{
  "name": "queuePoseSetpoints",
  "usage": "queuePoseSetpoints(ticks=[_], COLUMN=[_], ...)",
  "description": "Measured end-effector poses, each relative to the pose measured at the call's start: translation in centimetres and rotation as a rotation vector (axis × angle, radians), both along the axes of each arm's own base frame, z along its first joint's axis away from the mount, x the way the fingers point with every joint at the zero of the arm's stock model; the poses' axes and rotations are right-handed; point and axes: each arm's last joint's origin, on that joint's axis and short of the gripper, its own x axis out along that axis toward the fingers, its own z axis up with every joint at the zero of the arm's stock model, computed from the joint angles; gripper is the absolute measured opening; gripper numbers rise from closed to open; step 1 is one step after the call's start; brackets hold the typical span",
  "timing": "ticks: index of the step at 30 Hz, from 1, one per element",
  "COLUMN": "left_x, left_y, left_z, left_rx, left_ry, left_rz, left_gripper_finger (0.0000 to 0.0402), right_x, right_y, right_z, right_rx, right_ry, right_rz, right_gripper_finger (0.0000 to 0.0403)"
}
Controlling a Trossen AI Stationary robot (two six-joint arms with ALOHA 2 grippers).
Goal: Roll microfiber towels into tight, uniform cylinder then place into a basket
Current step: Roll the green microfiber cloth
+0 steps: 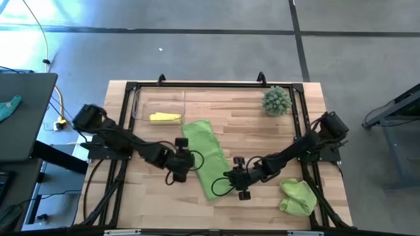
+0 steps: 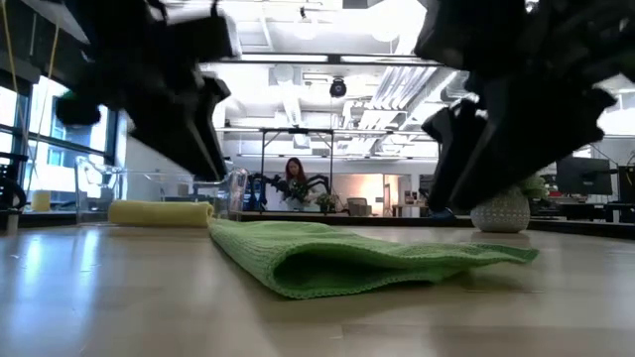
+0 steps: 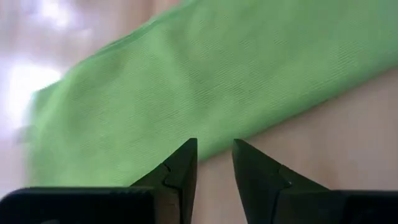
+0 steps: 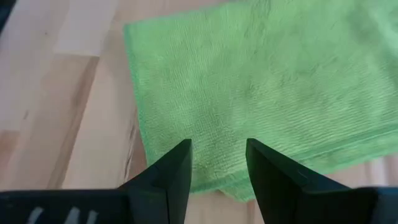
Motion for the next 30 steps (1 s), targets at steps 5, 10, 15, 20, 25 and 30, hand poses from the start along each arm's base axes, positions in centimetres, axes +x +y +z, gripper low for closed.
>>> queuePoseSetpoints(ticks=[5, 10, 15, 20, 25, 30], left_x=[0.3, 1.7, 3.4, 4.6, 5.9, 7.1], left_y=[-3.3, -6.4, -7.4, -7.7, -8.7, -9.3], left_z=[1.0, 0.0, -2.3, -4.5, -5.6, -7.3], left_rx=[-0.19, -0.177, -0.165, -0.129, -0.097, -0.1], left_ry=[-0.122, -0.253, -0.338, -0.316, -0.286, -0.239], left_rz=[-0.149, -0.323, -0.374, -0.385, -0.481, -0.51], left_gripper_finger=[0.0095, 0.0117, 0.0154, 0.0186, 0.0197, 0.0193], right_x=[0.2, 0.4, 0.6, 0.6, 0.5, 0.4], right_y=[-0.3, -0.9, -1.4, -1.5, -1.6, -1.6], right_z=[1.0, 0.9, 0.8, 0.8, 0.7, 0.6], right_rx=[-0.022, -0.016, -0.006, 0.021, 0.032, 0.027], right_ry=[-0.048, -0.04, -0.032, -0.026, -0.013, 0.0], right_rz=[0.028, -0.004, -0.036, -0.073, -0.091, -0.09], right_gripper_finger=[0.0144, 0.0144, 0.0144, 0.0144, 0.0144, 0.0144])
